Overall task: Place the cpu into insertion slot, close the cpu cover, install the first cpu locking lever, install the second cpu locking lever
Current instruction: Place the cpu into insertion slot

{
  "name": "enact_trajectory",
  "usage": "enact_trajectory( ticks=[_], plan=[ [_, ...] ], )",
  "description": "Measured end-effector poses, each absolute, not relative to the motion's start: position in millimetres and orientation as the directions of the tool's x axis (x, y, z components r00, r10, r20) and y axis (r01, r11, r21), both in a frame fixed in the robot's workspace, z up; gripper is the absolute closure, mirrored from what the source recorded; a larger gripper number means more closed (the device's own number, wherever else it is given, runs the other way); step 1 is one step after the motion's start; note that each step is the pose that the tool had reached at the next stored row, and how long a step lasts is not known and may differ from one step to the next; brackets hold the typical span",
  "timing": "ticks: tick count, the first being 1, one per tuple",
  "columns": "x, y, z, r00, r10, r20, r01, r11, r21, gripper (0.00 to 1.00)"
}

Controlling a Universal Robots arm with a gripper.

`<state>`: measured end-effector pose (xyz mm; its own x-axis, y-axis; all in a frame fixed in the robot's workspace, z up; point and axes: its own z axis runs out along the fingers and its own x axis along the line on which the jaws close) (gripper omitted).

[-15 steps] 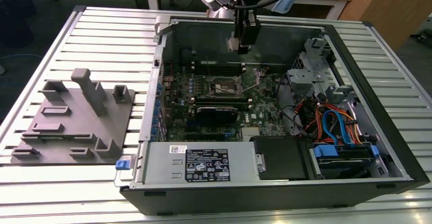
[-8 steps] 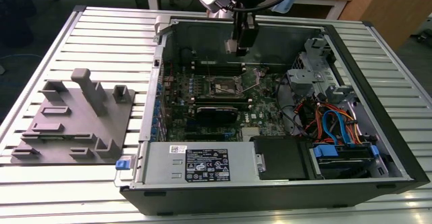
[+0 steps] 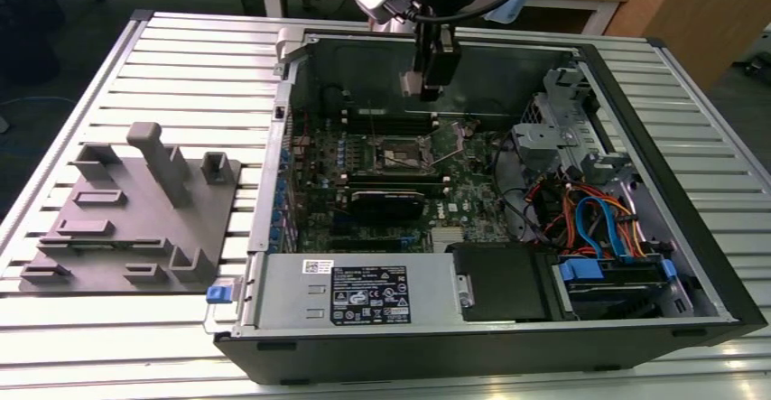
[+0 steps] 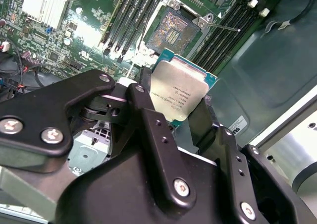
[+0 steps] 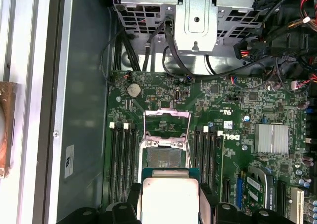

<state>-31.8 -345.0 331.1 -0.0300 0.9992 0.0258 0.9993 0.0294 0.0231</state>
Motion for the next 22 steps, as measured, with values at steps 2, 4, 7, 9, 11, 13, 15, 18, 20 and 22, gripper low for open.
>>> enact_trajectory(
  ticks=[2, 4, 7, 9, 11, 13, 15, 18, 20, 22],
  plan=[
    [-32, -345, 330, -0.030, 0.999, 0.026, 0.999, 0.029, 0.024, 0.46],
    [-32, -345, 329, -0.030, 0.999, 0.026, 0.999, 0.029, 0.025, 0.46],
    [-32, -345, 327, -0.030, 0.999, 0.025, 0.999, 0.029, 0.025, 0.46],
    [-32, -345, 327, -0.030, 0.999, 0.025, 0.999, 0.029, 0.025, 0.46],
    [-32, -345, 323, -0.030, 0.999, 0.025, 0.999, 0.029, 0.025, 0.46],
    [-32, -345, 322, -0.030, 0.999, 0.026, 0.999, 0.029, 0.025, 0.46],
    [-32, -345, 322, -0.030, 0.999, 0.026, 0.999, 0.029, 0.025, 0.46],
    [-32, -345, 320, -0.030, 0.999, 0.026, 0.999, 0.029, 0.025, 0.46],
    [-32, -345, 319, -0.030, 0.999, 0.026, 0.999, 0.029, 0.025, 0.46],
    [-32, -345, 318, -0.030, 0.999, 0.026, 0.999, 0.029, 0.025, 0.46]
  ],
)
